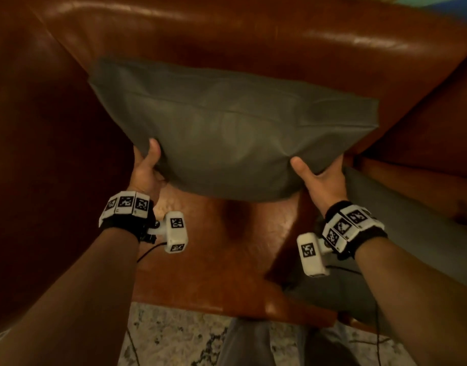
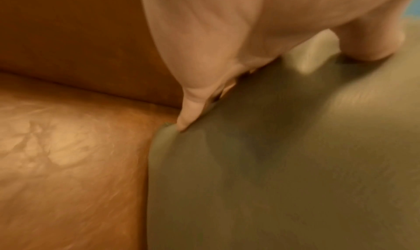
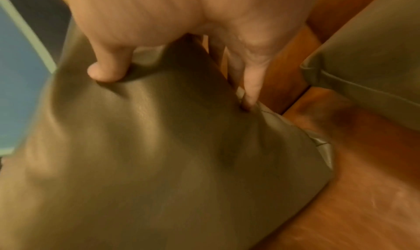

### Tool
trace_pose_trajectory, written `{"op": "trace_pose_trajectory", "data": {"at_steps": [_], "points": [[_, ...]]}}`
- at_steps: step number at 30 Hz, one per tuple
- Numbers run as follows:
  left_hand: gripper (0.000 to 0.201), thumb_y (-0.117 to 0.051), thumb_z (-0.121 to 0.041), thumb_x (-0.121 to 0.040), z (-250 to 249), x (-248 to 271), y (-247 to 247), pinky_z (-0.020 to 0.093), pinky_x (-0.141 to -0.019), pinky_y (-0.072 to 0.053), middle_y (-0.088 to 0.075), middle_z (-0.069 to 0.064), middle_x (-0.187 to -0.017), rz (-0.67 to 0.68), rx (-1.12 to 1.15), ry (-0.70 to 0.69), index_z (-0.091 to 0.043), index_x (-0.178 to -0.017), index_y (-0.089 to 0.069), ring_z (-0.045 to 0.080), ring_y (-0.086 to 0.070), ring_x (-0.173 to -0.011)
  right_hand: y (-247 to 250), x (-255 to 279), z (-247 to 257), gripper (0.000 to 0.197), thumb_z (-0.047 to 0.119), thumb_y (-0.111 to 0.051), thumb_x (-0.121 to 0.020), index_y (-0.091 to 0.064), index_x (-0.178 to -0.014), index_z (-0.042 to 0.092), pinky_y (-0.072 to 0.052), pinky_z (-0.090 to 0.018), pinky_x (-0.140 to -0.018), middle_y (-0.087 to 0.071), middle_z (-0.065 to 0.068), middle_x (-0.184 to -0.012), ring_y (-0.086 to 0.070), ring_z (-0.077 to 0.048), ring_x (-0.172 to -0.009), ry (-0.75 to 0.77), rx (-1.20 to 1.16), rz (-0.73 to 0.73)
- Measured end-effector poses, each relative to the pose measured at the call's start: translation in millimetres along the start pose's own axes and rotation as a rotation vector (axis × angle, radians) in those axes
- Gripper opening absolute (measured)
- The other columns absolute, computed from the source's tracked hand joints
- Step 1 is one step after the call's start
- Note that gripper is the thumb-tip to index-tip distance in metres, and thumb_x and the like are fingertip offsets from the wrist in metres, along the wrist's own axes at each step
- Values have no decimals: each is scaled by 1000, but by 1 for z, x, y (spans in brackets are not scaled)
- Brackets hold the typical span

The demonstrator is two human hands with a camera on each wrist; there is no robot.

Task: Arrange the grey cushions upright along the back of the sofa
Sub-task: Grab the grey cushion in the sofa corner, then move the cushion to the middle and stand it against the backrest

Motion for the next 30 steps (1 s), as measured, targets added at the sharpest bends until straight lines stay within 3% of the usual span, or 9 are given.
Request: {"op": "trace_pose_trajectory", "data": {"at_steps": [5,11,13,15,18,20,23,25,30], "points": [[49,-55,-44,-96,0,-6,-4,35,-90,-53,-57,-18,-131,-55,17,-29,-44,-142,-39,12,-54,-124,-2,-7,2,117,62,-78,-55,-21,-151,29,-36,-27,-108,-49,4,-146,-49,-13,-127,-18,17,29],[59,-74,-72,-64,11,3,4,59,-109,-43,-50,-11,-150,-94,12,-10,-61,-119,-53,23,-52,-135,5,-1,-4,100,39,-83,-72,-21,-150,28,-39,-16,-97,-50,10,-134,-51,-5,-119,-9,-1,84],[76,-71,-78,-62,21,7,10,60,-109,-41,-45,-8,-155,-153,10,-6,-57,-131,-47,25,-50,-137,12,5,-11,100,37,-83,-72,-21,-150,28,-43,-11,-95,-50,16,-129,-52,5,-112,-18,-44,127],[85,-60,-78,-71,35,21,14,56,-109,-40,-41,-9,-157,-241,-9,5,-49,-146,-33,23,-48,-138,26,15,-26,107,50,-85,-62,-24,-148,34,-46,-26,-104,-52,10,-138,-53,-2,-122,-50,-81,161],[58,-52,-58,-92,67,46,17,50,-101,-46,-54,-5,-138,-371,-96,47,-33,-144,-43,19,-52,-123,62,32,-60,105,60,-85,-54,-34,-143,37,-48,-41,-103,-52,4,-136,-54,-16,-125,-145,-89,168],[23,-58,-36,-96,97,64,10,49,-96,-51,-64,2,-108,-411,-209,140,-24,-116,-61,23,-59,-101,95,43,-86,87,64,-83,-50,-50,-125,38,-51,-45,-99,-61,2,-123,-61,-18,-113,-203,-62,140],[6,-59,-12,-96,146,83,-31,37,-72,-51,-63,14,-102,-238,-445,201,-16,-94,-63,28,-60,-79,159,56,-134,45,51,-84,-61,-60,-97,37,-52,-51,-94,-70,-1,-97,-67,-30,-99,-264,59,63],[6,-62,-10,-94,164,94,-76,35,-77,-53,-64,12,-97,-136,-595,140,-12,-96,-66,27,-61,-83,208,65,-162,23,19,-79,-78,-64,-91,29,-52,-54,-93,-71,8,-81,-68,-42,-99,-280,174,-40],[4,-61,-21,-96,192,120,-190,25,-64,-49,-65,4,-86,100,-655,221,-20,-96,-65,21,-61,-81,303,90,-189,36,15,-74,-84,-62,-117,9,-44,-33,-90,-63,-8,-97,-62,-30,-101,-371,323,-294]]}}
Point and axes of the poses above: each hand's wrist, its own x-axis away from the middle knuckle, its own y-axis out of the back of the hand, z = x × y, the point moved 4 cm from there along -x, towards the middle knuckle
